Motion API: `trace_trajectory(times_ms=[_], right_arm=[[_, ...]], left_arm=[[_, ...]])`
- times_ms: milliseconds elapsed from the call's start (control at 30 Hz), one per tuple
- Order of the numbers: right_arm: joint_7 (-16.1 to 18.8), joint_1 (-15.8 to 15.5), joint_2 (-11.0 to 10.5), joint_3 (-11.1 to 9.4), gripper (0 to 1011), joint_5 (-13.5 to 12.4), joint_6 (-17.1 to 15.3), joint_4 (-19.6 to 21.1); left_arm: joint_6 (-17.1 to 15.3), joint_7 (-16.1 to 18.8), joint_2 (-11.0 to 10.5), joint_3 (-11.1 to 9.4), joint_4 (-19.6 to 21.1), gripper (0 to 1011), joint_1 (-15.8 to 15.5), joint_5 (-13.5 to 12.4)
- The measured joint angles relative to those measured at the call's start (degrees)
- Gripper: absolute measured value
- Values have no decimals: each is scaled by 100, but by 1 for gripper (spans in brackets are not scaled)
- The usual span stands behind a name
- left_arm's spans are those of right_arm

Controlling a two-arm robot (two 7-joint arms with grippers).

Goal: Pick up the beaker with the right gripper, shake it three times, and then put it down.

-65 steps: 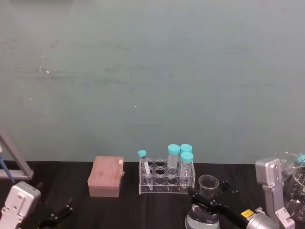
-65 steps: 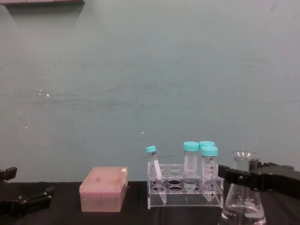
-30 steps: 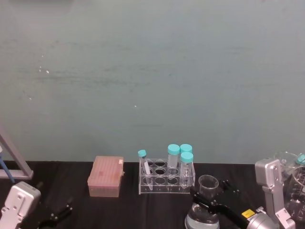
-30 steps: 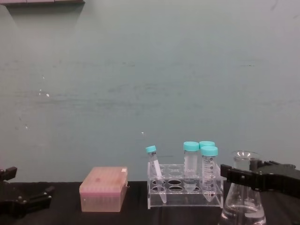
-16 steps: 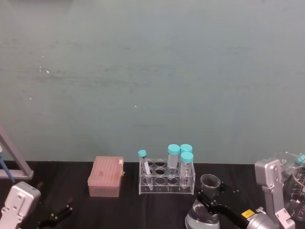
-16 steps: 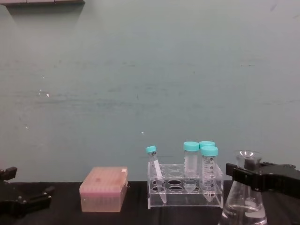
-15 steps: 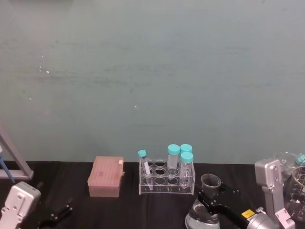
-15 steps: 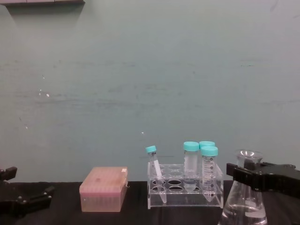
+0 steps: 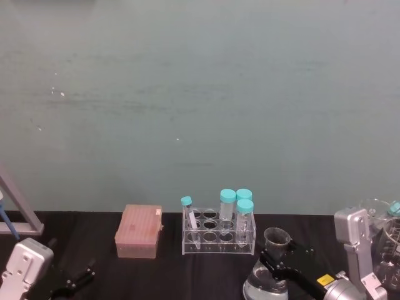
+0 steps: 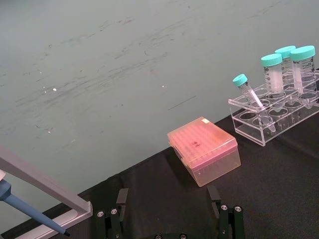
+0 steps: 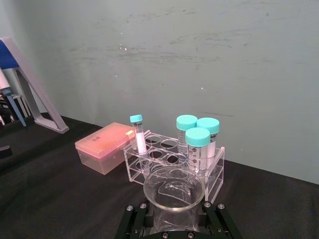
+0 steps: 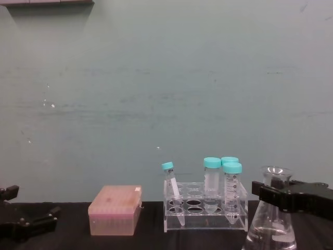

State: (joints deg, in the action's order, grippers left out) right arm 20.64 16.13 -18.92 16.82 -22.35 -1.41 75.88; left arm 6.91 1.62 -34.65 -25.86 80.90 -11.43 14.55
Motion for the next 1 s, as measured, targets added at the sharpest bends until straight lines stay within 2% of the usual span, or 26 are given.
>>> trace_trajectory(times_ms=[267, 500, 667, 800, 867, 900, 933, 967, 1000], right_arm=[[3, 2, -78, -21, 450, 87, -48, 166], [5, 124, -241, -95, 450, 138, -300, 434], [23, 160, -278, -136, 450, 92, -397, 502], [87, 143, -228, -200, 450, -110, -462, 489], [188, 87, -111, -321, 450, -494, -528, 446], [188, 87, -111, -321, 450, -494, -528, 446], [223, 71, -70, -364, 450, -636, -555, 431], [303, 35, 33, -477, 450, -947, -625, 394], [338, 15, 91, -547, 450, -1113, -686, 372]], left_arm=[[0, 0, 0, 0, 0, 1000, 0, 0], [0, 0, 0, 0, 0, 1000, 0, 0], [0, 0, 0, 0, 0, 1000, 0, 0], [0, 0, 0, 0, 0, 1000, 0, 0], [0, 0, 0, 0, 0, 1000, 0, 0], [0, 0, 0, 0, 0, 1000, 0, 0], [0, 0, 0, 0, 0, 1000, 0, 0], [0, 0, 0, 0, 0, 1000, 0, 0], [0, 0, 0, 0, 0, 1000, 0, 0]])
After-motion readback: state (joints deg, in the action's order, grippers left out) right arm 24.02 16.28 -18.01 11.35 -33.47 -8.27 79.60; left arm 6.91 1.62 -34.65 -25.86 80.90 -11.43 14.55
